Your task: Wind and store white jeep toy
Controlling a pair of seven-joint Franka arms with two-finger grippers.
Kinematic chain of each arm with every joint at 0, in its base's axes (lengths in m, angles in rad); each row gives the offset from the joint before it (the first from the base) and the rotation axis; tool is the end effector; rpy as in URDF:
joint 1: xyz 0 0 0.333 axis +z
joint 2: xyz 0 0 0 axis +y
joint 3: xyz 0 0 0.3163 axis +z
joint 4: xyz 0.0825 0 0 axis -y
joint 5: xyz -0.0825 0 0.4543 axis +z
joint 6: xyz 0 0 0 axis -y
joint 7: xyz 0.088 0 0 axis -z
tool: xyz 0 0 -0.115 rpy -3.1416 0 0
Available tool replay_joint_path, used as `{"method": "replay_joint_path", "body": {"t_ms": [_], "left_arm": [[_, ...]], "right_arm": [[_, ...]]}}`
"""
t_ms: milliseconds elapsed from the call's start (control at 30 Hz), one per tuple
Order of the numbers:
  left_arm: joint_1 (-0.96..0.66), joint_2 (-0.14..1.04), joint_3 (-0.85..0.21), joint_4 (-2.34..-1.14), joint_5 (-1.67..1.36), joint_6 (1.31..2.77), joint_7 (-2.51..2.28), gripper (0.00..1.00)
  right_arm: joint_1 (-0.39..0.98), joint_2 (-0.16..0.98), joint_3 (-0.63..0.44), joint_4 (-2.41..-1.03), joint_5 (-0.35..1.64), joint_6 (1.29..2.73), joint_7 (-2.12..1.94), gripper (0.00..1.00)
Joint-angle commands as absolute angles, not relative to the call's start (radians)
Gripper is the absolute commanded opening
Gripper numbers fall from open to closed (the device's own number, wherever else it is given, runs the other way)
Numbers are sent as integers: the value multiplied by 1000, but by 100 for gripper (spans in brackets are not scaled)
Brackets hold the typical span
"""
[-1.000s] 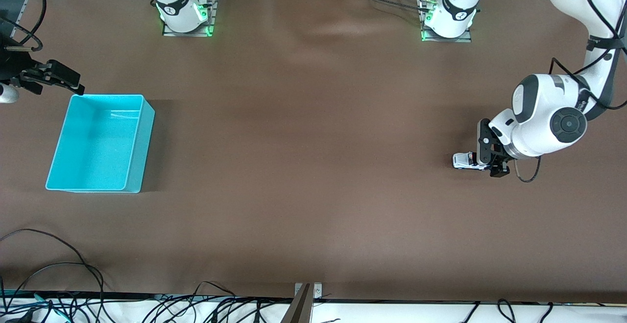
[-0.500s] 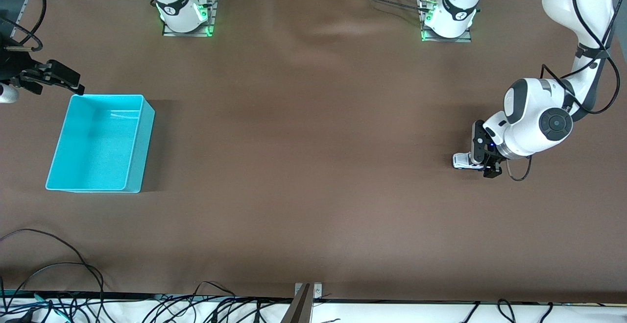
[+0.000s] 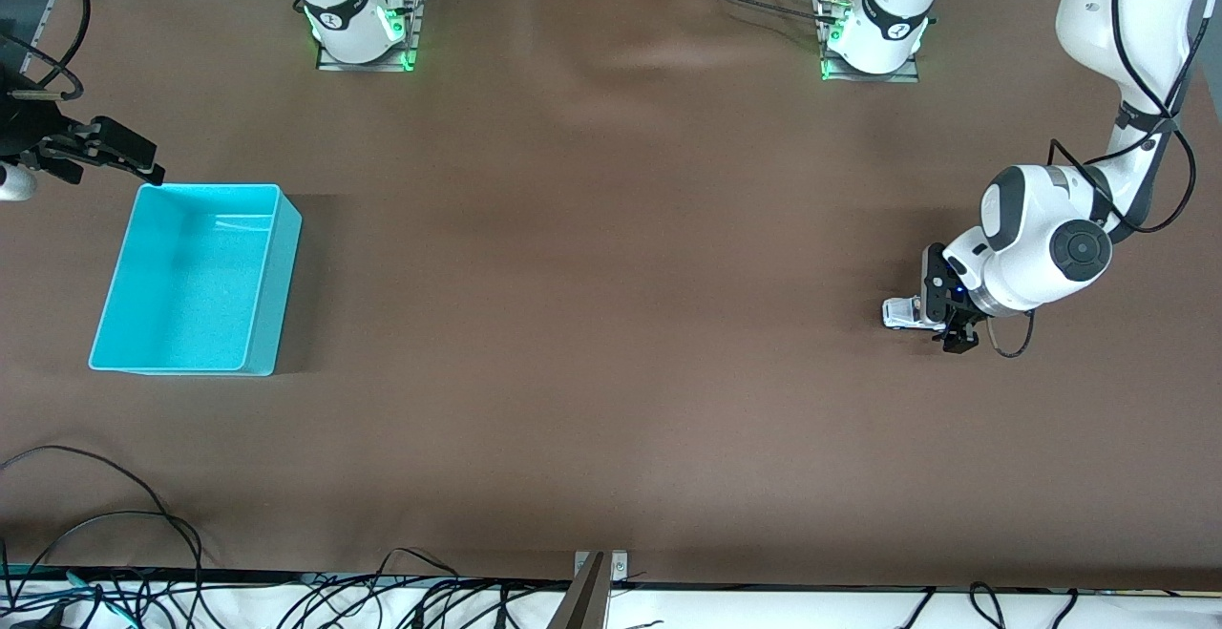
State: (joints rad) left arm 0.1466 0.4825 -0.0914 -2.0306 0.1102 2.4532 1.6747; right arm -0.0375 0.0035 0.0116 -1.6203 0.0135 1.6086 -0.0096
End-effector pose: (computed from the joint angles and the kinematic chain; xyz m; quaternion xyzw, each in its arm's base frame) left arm 0.6341 0.0339 0.1371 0.6606 -0.7501 -0.0278 0.0134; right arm 0.6277 -0.0148 0.5910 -0.9999 0.0085 0.0075 0.0069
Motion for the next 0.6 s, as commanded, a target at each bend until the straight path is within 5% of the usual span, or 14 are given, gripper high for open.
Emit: {"method": "replay_joint_path", "body": {"t_ms": [0,300,400,567], "left_arm": [[152,497,-95,-2033,129,2487,1690,100],[152,520,-98,-2034,129,2511,1690,86],[152,520,-98,-2034,129,2519,1704,58],[153,518,-98,-2033,126,2519,1729,28]], "right_arm": [[-40,-17,12,-1632,-2,1600,-15,100],[-40,-17,12,-1632,-2,1600,-15,100],[-40,-17,14,-1632,-2,1600,-15,100],[-40,-17,14,-1632,-2,1600,-15,100]]}}
